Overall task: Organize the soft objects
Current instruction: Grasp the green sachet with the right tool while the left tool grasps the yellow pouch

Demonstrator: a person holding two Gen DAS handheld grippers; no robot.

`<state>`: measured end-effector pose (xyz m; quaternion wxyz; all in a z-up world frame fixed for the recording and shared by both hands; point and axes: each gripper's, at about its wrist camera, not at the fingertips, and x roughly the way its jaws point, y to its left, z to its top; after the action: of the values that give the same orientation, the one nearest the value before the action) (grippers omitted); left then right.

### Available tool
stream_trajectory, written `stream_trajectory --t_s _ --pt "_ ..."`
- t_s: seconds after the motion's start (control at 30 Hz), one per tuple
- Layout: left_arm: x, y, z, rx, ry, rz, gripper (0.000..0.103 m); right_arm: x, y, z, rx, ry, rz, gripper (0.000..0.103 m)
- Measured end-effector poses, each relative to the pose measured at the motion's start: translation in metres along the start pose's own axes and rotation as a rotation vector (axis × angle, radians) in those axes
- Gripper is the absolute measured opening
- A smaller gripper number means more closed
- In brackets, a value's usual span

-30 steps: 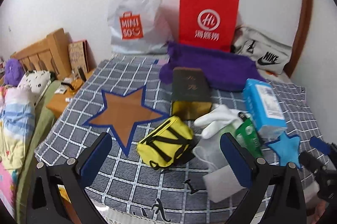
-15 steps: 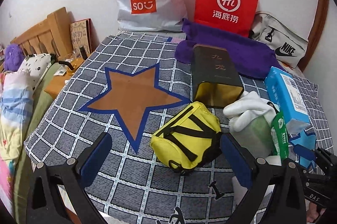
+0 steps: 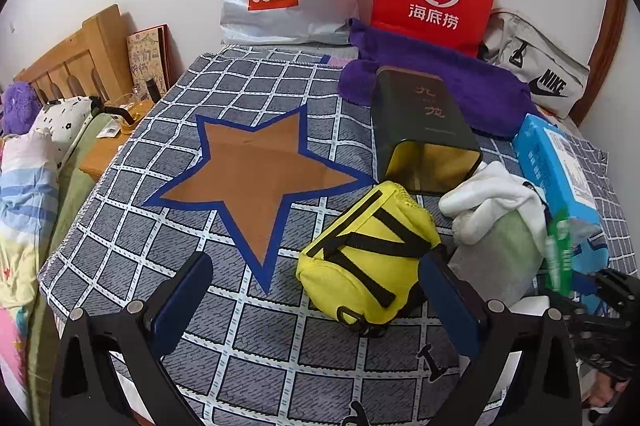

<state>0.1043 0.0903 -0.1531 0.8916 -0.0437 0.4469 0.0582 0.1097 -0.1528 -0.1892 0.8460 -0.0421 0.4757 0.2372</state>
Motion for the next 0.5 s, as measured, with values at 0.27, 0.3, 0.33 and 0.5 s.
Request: stream_trajectory --t_s 0.27,0.3,0.33,0.5 --pt "0.009 -0.005 -0.002 0.019 0.021 -0.045 0.103 -0.039 -0.026 -0.024 0.045 -0.025 -0.063 0.04" --pt "0.012 -0.006 -0.002 0.021 0.028 -0.063 0.103 -0.039 -0.031 -0.025 0.054 -0.02 -0.08 0.04" --pt "0.014 -0.008 -0.003 0.029 0.038 -0.078 0.103 -0.039 -0.035 -0.027 0.067 -0.012 -0.1 0.04" --pt "0.019 -0.018 -0.012 0.117 0.053 -0.071 0.103 -0.032 -0.052 -0.039 0.097 0.034 -0.148 0.041"
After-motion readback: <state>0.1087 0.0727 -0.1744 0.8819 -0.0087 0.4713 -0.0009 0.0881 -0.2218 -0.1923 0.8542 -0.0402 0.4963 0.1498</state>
